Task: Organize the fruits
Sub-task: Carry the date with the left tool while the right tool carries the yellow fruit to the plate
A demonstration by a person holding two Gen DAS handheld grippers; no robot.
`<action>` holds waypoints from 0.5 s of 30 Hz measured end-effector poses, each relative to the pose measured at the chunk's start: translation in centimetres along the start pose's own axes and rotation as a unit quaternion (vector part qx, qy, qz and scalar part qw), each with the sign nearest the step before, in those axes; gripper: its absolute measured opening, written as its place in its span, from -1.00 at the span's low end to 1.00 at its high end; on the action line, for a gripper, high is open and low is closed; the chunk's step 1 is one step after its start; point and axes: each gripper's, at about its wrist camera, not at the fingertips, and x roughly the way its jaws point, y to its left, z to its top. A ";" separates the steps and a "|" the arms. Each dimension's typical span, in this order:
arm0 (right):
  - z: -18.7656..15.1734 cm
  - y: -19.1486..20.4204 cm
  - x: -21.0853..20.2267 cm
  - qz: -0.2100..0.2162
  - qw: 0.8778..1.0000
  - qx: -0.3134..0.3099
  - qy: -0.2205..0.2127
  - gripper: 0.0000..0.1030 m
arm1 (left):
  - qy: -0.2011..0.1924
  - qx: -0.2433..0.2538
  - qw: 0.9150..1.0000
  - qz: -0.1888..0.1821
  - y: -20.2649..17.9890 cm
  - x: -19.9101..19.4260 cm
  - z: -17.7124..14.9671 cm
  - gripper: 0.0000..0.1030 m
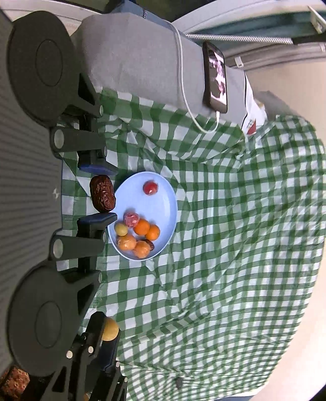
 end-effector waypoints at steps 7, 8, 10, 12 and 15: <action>0.3 1.0 -1.0 -0.008 1.000 -0.013 0.006 -0.48 | -0.017 -0.015 1.000 -0.008 0.9 -1.1 -0.2 -0.31; 0.3 1.1 -0.9 -0.009 1.000 -0.015 0.006 -0.48 | -0.017 -0.017 1.000 -0.008 1.0 -1.1 -0.3 -0.31; 0.4 1.1 -0.8 -0.009 1.000 -0.016 0.007 -0.48 | -0.019 -0.021 1.000 -0.009 1.2 -1.2 -0.3 -0.32; 0.4 1.2 -0.9 -0.010 1.000 -0.017 0.009 -0.48 | -0.020 -0.023 0.999 -0.010 1.3 -1.2 -0.4 -0.31; 0.3 1.2 -0.5 -0.008 1.000 -0.019 0.012 -0.48 | -0.019 -0.025 0.999 -0.012 1.4 -1.0 -0.4 -0.32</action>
